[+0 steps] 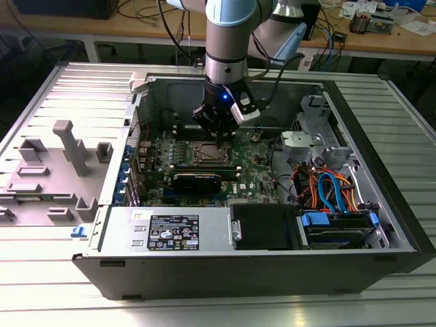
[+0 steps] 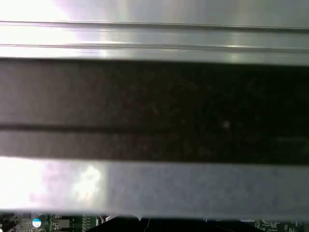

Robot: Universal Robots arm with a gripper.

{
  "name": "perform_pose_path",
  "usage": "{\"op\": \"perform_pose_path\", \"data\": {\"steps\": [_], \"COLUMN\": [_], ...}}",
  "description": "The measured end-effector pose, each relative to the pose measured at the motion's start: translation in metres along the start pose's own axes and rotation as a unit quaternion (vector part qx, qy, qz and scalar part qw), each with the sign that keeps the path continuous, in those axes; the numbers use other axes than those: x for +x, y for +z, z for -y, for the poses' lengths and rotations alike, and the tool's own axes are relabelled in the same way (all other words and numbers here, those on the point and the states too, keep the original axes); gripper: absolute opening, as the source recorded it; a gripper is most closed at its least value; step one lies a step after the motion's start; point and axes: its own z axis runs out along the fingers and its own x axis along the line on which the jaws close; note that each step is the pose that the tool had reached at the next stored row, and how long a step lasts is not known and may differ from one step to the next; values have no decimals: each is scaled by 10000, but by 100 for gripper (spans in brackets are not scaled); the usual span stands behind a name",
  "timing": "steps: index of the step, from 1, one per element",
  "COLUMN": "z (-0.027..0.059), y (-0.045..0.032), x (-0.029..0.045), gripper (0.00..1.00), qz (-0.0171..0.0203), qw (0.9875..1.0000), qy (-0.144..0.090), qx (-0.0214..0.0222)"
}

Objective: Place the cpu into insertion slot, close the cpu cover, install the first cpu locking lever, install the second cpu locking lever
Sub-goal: 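Install the second cpu locking lever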

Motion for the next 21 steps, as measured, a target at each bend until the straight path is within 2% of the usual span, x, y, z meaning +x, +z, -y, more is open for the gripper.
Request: {"op": "perform_pose_path", "data": {"steps": [8, 16, 21], "z": [7, 10, 91], "y": [-70, -89, -89], "x": [0, -4, -2], "gripper": [11, 11, 11], "qz": [-2, -21, -22], "qw": [10000, 10000, 10000], "qy": [0, 0, -1], "qx": [0, -1, 0]}}
